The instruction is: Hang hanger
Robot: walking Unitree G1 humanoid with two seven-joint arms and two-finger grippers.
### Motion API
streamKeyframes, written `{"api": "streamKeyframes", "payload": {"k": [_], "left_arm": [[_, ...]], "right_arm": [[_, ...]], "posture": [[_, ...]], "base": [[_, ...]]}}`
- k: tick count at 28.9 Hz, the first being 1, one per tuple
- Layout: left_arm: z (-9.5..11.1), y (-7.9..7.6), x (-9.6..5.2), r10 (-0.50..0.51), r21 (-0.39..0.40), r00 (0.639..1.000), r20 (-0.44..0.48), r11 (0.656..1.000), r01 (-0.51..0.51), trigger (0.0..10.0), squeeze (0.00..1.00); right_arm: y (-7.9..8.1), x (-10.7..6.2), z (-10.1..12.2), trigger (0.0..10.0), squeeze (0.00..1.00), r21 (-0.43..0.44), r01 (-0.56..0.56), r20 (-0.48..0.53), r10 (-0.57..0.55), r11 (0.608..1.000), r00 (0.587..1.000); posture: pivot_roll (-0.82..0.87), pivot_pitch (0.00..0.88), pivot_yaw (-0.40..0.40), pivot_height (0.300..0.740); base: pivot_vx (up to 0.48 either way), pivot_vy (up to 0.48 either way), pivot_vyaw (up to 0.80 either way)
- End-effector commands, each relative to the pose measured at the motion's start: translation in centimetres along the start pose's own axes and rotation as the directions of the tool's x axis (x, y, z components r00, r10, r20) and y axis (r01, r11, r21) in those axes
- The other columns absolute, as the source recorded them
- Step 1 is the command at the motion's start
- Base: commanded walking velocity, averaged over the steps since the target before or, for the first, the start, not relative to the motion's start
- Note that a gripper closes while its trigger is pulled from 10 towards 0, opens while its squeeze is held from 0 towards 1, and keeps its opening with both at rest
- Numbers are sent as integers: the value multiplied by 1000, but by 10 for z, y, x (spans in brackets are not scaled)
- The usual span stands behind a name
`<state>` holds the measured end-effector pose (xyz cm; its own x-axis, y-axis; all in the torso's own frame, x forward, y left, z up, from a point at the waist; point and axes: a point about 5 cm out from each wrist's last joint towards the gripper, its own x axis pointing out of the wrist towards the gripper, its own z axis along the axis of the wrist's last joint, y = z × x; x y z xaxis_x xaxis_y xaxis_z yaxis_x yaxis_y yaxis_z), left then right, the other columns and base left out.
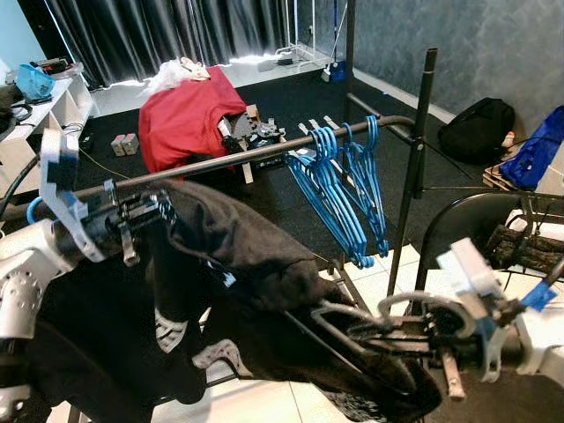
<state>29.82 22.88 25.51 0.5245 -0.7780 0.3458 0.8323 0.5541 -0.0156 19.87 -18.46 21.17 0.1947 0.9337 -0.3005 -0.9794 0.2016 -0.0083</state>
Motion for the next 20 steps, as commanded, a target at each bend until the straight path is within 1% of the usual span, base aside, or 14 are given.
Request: {"api": "streamKeyframes", "payload": {"k": [1,2,5,8,9,10,11,12,13,14,16,17,18,20], "left_arm": [[23,11,-5,119,22,984,135,992,-123,0,0],[23,11,-5,119,22,984,135,992,-123,0,0],[16,22,1,246,-46,954,171,969,-241,0,0],[13,26,3,286,-63,942,174,958,-279,0,0],[10,31,6,337,-100,924,181,941,-323,4510,0],[10,31,6,337,-100,924,181,941,-323,4510,0],[-1,33,10,369,-77,922,120,929,-362,5922,0],[-15,33,13,399,-2,916,32,917,-399,8941,0],[-15,33,13,399,-2,916,32,917,-399,8941,0],[-32,33,13,435,113,897,-79,898,-426,10000,0],[-56,35,7,514,283,829,-220,847,-450,10000,0],[-56,35,7,514,283,829,-220,847,-450,10000,0],[-60,39,2,563,325,791,-241,815,-481,10000,0],[-60,39,2,563,325,791,-241,815,-481,10000,0]], "right_arm": [[4,3,-16,0,0,74,-13,-90,19,997,996],[4,3,-16,0,0,74,-13,-90,19,997,996],[6,4,-15,0,0,72,-26,-95,33,997,995],[7,4,-15,0,0,68,-31,-103,38,997,994],[9,5,-16,0,0,64,-36,-111,43,997,993],[9,5,-16,0,0,64,-36,-111,43,997,993],[7,6,-12,0,0,43,-27,-83,31,999,996],[5,6,-4,0,0,22,-23,-21,23,999,1000],[5,6,-4,0,0,22,-23,-21,23,999,1000],[5,6,8,0,0,2,-24,67,24,1000,997],[6,2,26,0,0,-22,-32,173,35,999,984],[6,2,26,0,0,-22,-32,173,35,999,984],[7,0,28,0,0,-26,-31,177,35,999,984],[7,0,28,0,0,-26,-31,177,35,999,984]], "posture": [[-198,0,124,740],[-198,0,124,740],[-200,0,123,740],[-201,0,123,740],[-198,0,122,740],[-198,0,122,740],[-197,0,124,740],[-192,0,128,740],[-192,0,128,740],[-193,0,129,740],[-194,0,129,740],[-194,0,129,740],[-195,0,129,740],[-195,0,129,740]], "base": [[0,0,0],[0,0,0],[0,0,0],[0,0,0],[0,0,0],[0,0,0],[0,0,0],[0,0,0],[0,0,0],[0,0,0],[0,0,0],[0,0,0],[0,0,0],[0,0,0]]}}
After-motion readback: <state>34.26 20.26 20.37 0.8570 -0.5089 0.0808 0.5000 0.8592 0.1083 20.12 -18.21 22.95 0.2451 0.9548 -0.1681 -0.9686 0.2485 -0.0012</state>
